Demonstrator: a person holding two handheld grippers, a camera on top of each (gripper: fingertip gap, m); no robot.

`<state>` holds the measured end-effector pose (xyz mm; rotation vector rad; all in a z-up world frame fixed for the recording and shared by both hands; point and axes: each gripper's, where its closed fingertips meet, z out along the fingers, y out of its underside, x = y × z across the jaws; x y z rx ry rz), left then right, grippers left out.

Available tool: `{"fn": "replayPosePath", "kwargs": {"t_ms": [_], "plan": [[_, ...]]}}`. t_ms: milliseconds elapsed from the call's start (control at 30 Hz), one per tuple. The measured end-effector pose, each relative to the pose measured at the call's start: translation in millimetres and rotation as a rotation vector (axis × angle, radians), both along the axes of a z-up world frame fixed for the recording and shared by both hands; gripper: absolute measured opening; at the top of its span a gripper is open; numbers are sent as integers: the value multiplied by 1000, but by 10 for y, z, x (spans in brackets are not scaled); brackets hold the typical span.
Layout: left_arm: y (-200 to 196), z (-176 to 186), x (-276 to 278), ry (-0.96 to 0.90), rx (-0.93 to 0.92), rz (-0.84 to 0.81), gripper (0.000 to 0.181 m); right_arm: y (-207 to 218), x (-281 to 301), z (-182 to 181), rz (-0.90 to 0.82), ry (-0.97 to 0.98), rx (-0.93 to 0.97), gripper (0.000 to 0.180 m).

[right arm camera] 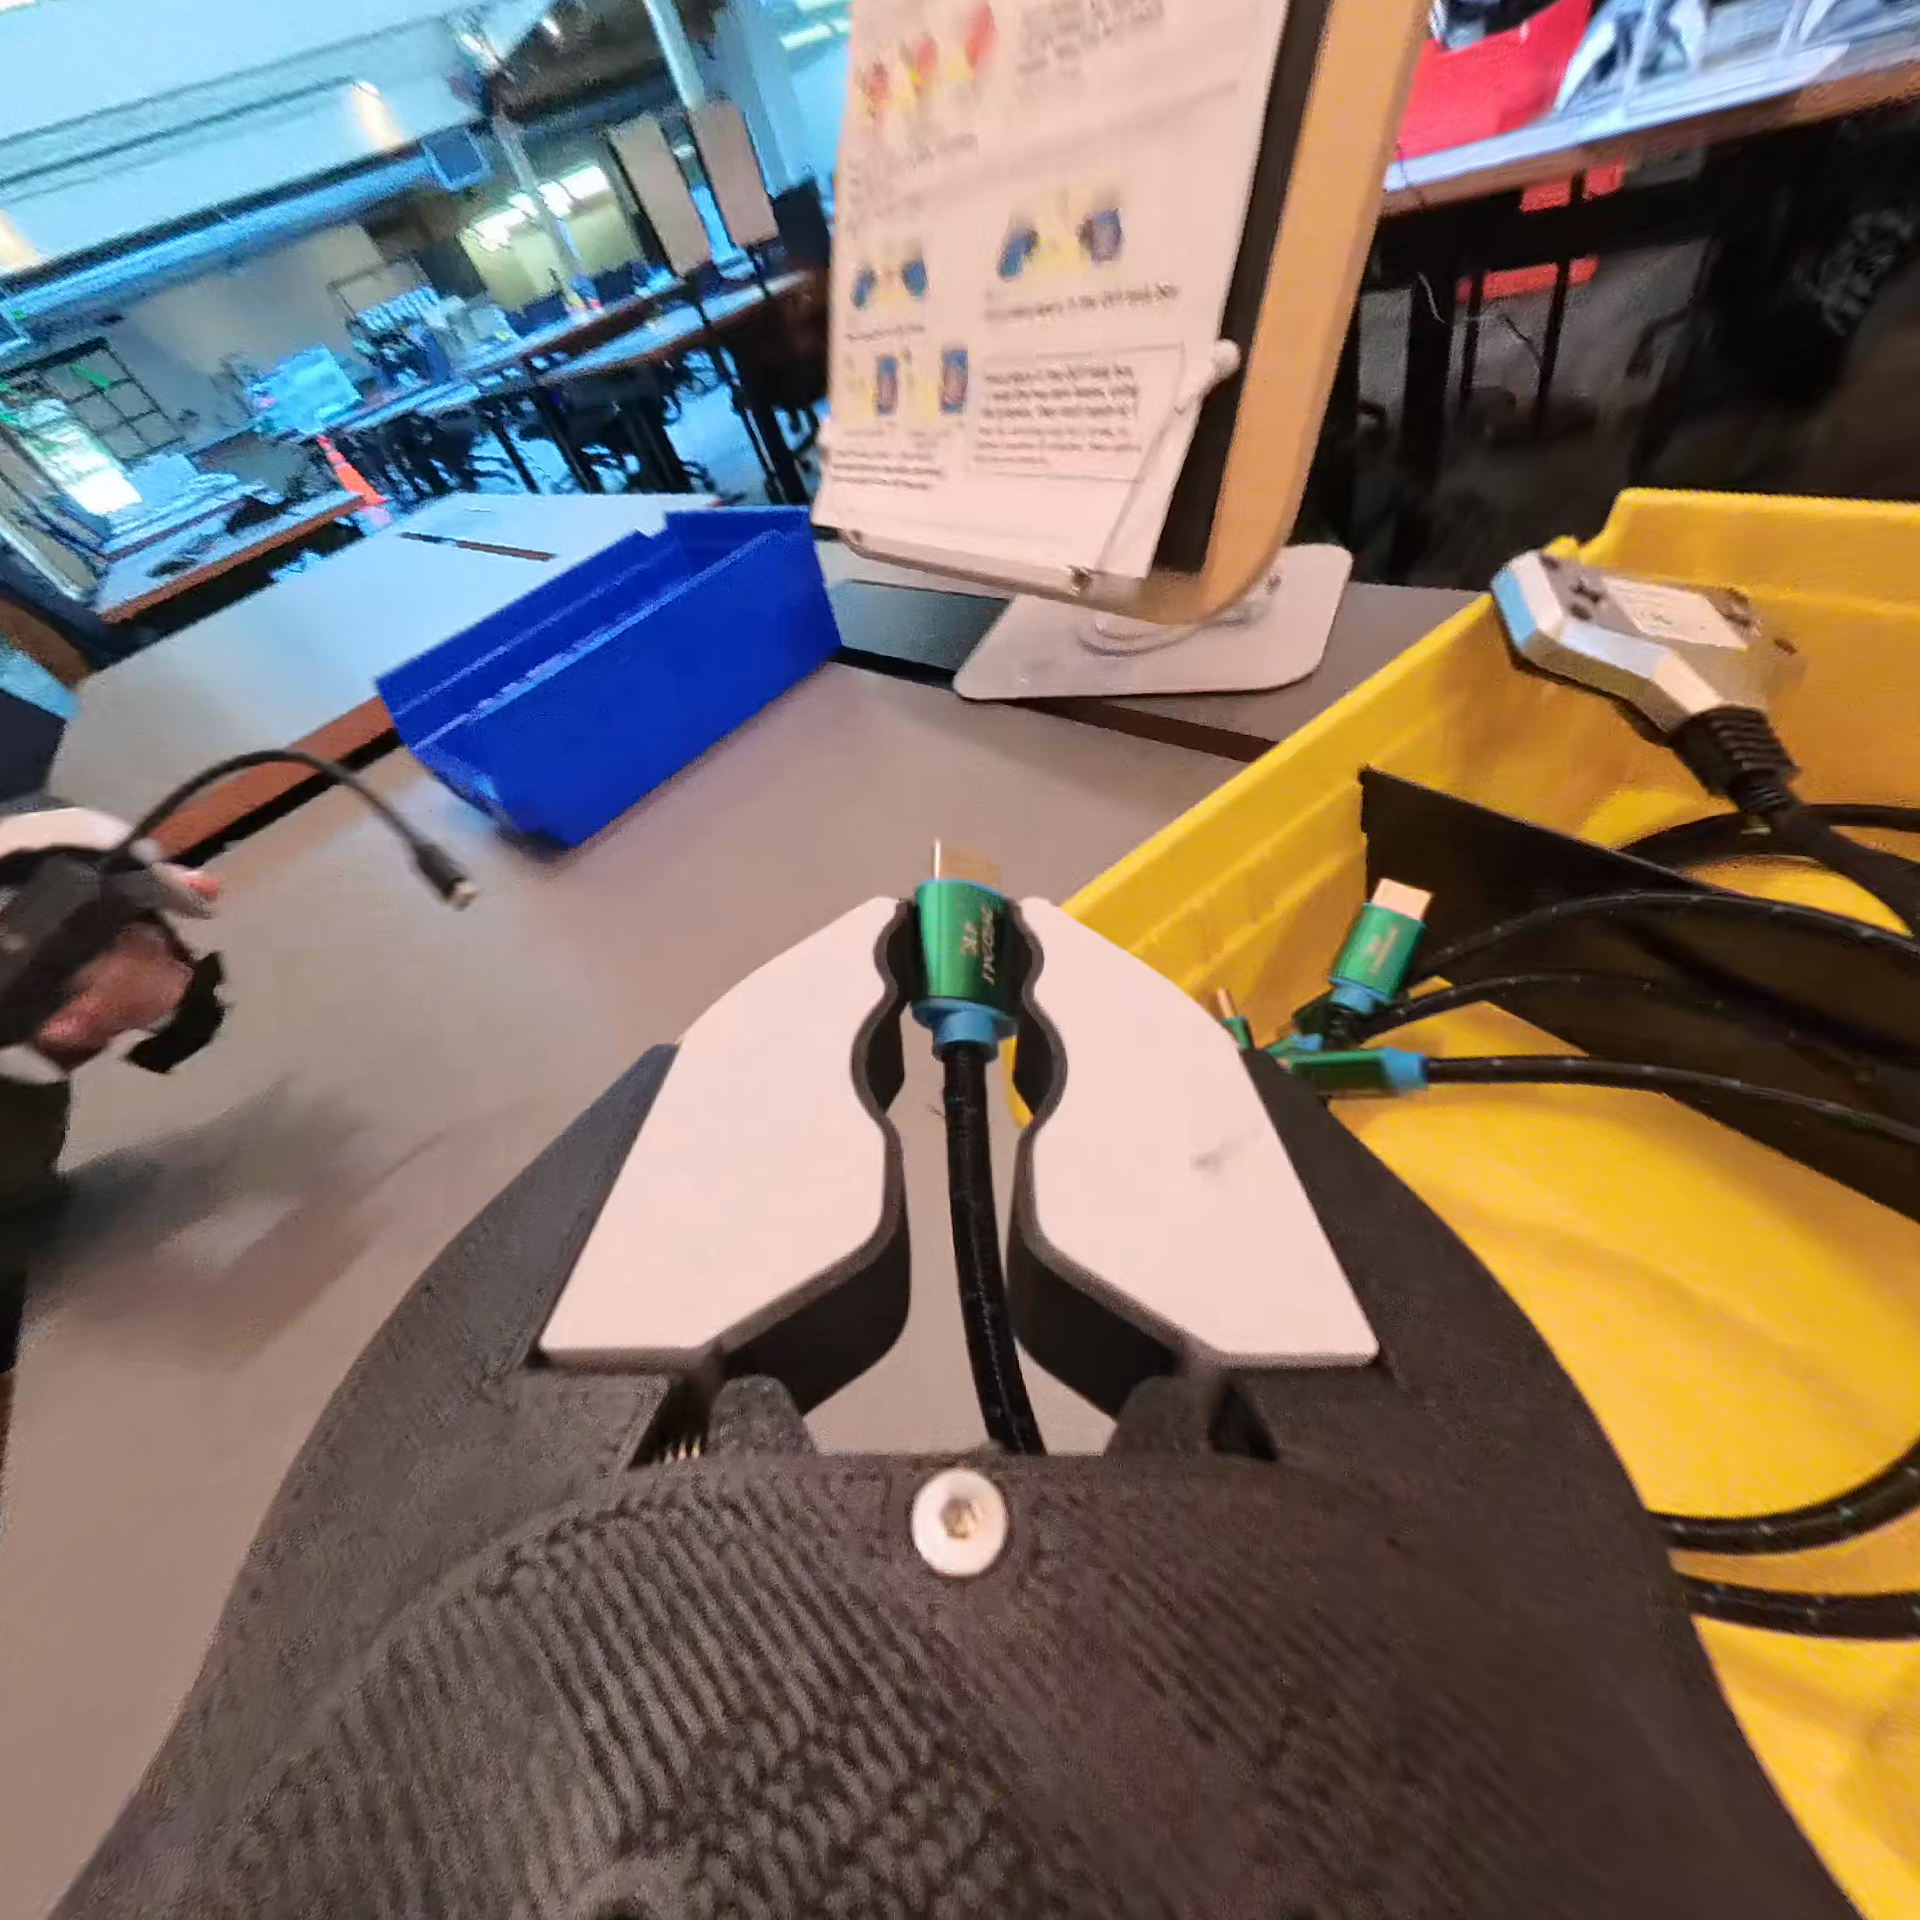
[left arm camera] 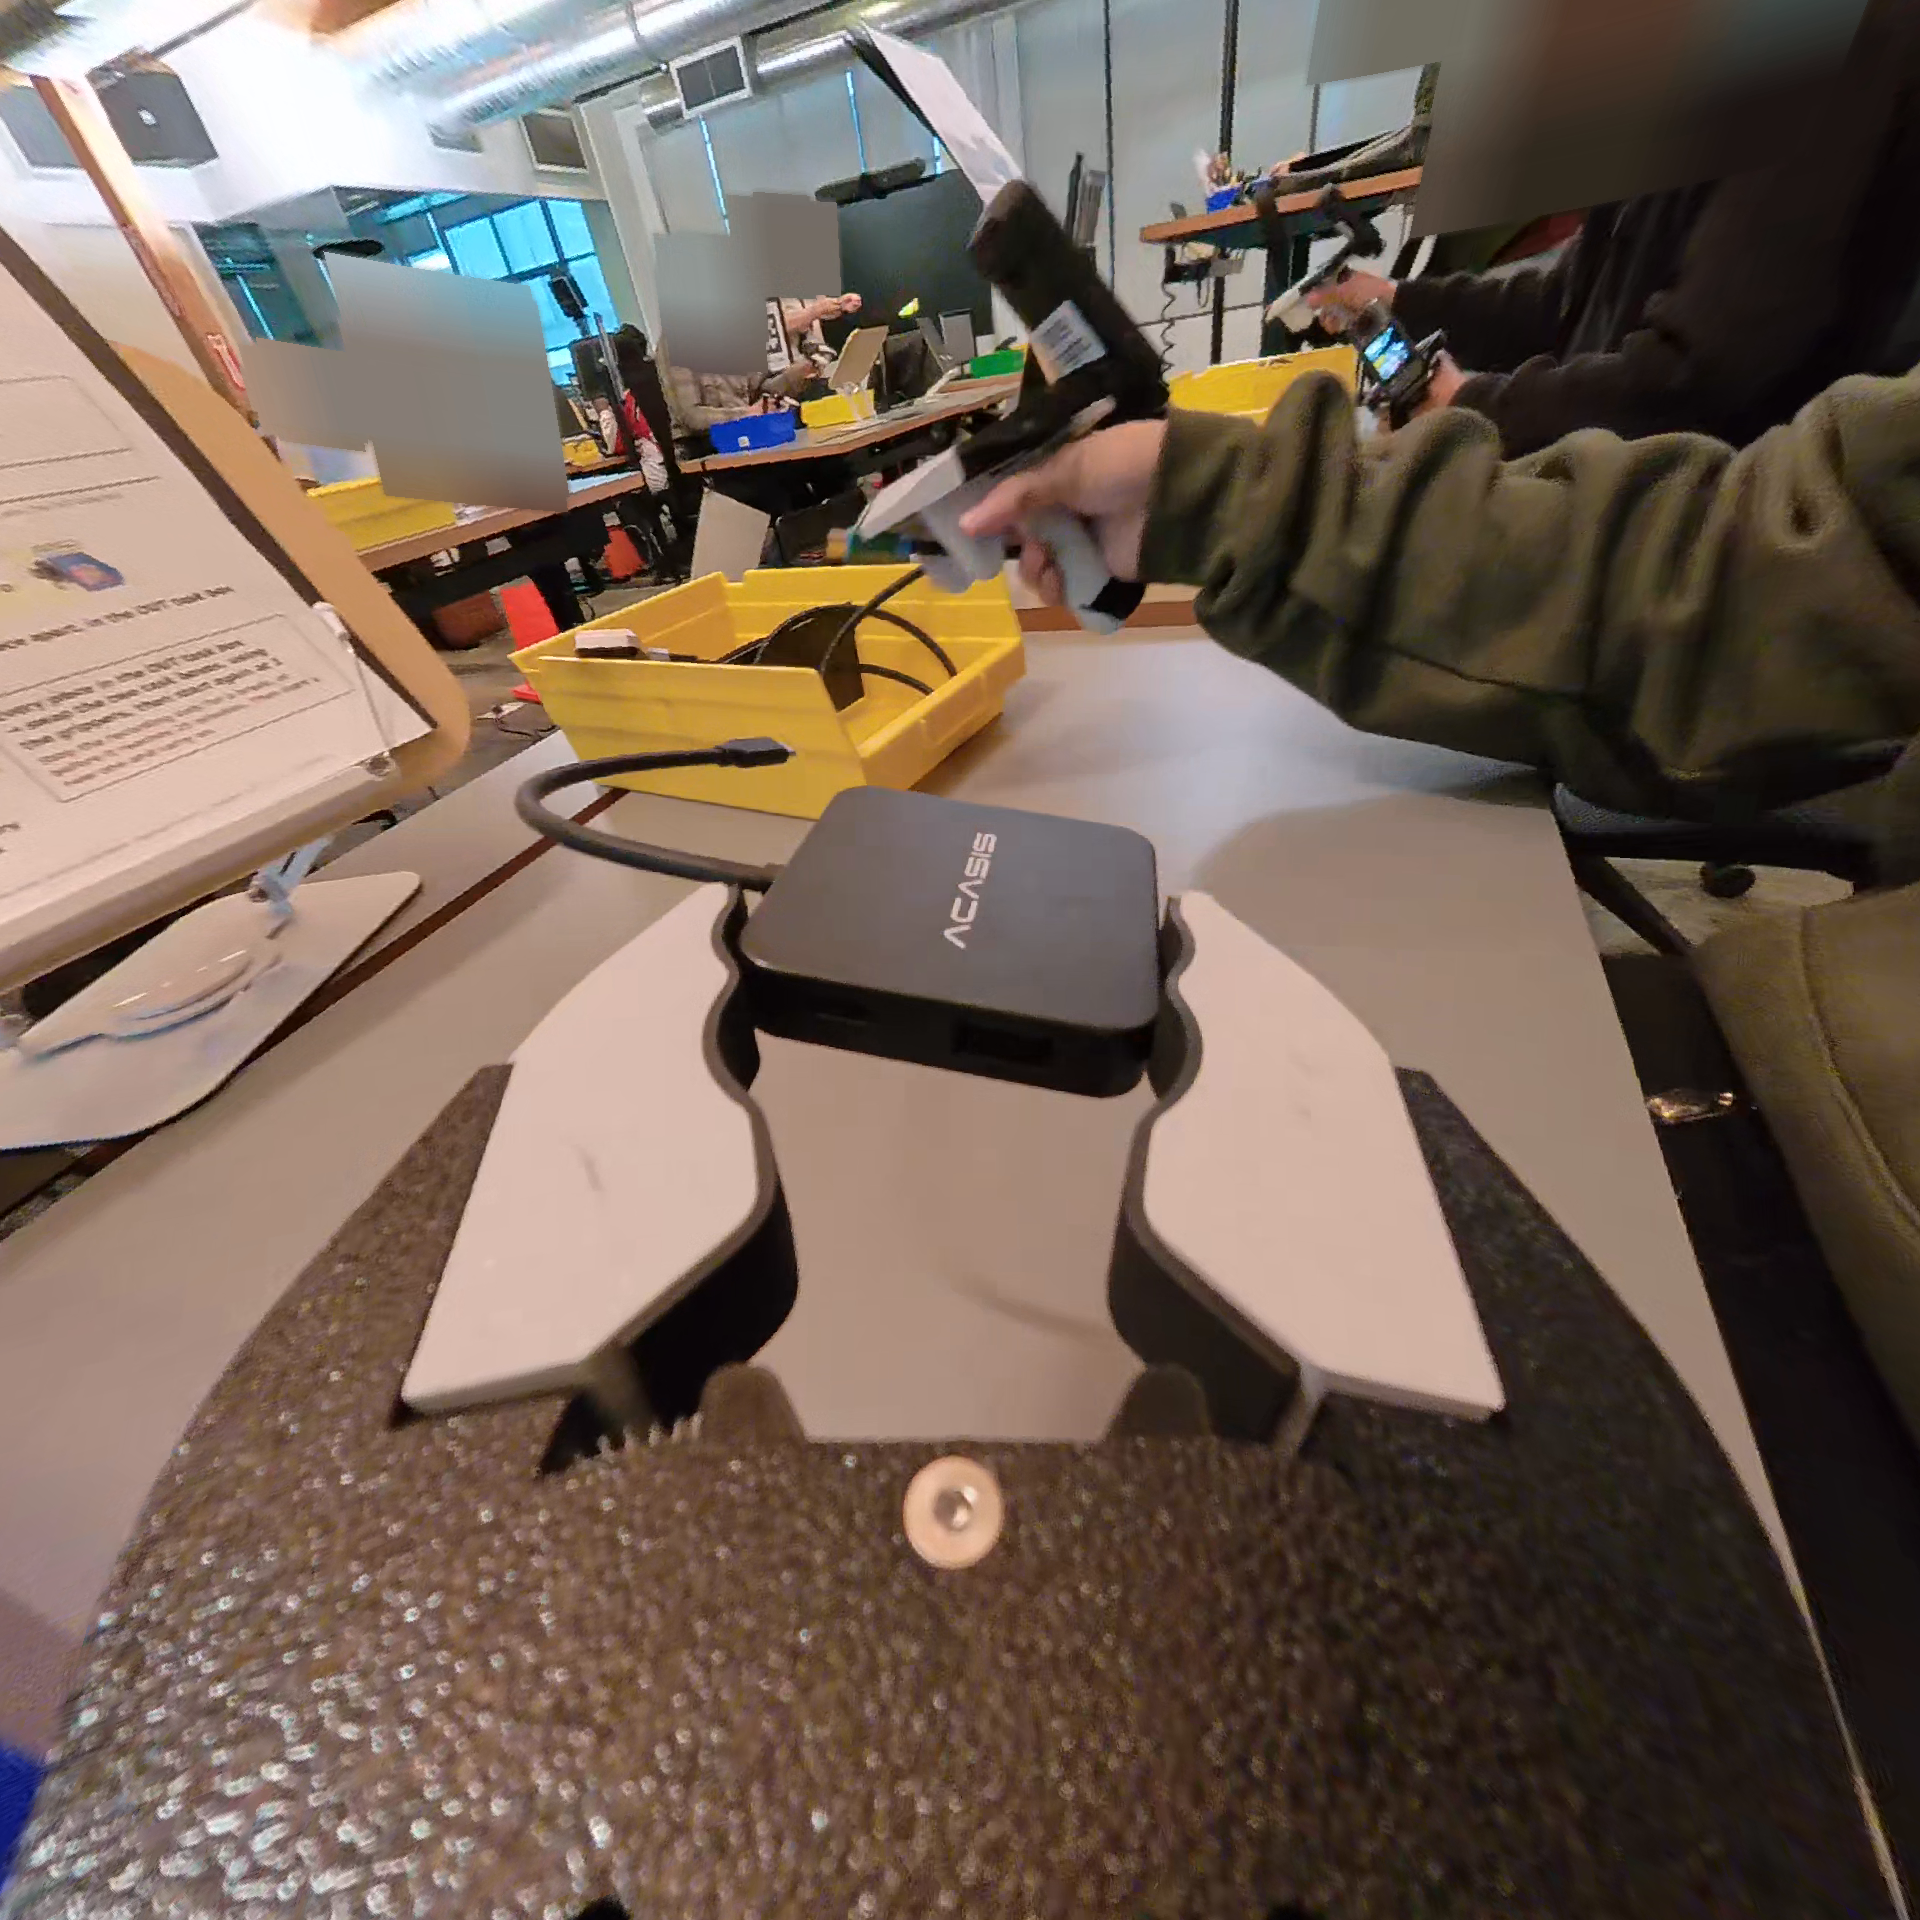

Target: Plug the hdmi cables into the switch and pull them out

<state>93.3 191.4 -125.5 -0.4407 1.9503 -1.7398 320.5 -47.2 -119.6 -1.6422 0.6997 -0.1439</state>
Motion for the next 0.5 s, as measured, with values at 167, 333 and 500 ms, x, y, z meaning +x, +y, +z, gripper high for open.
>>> {"fn": "replayPosePath", "kwargs": {"t_ms": [167,333,500], "plan": [[-100,-36,-21,16,-25,-32,74,103,367,-208,-76,-12,-29,11],[-122,-28,-23,14,-38,-37,74,139,506,-504,-52,83,-107,19],[-109,45,17,-2,-43,-39,74,-76,317,-921,73,200,-505,40]]}}
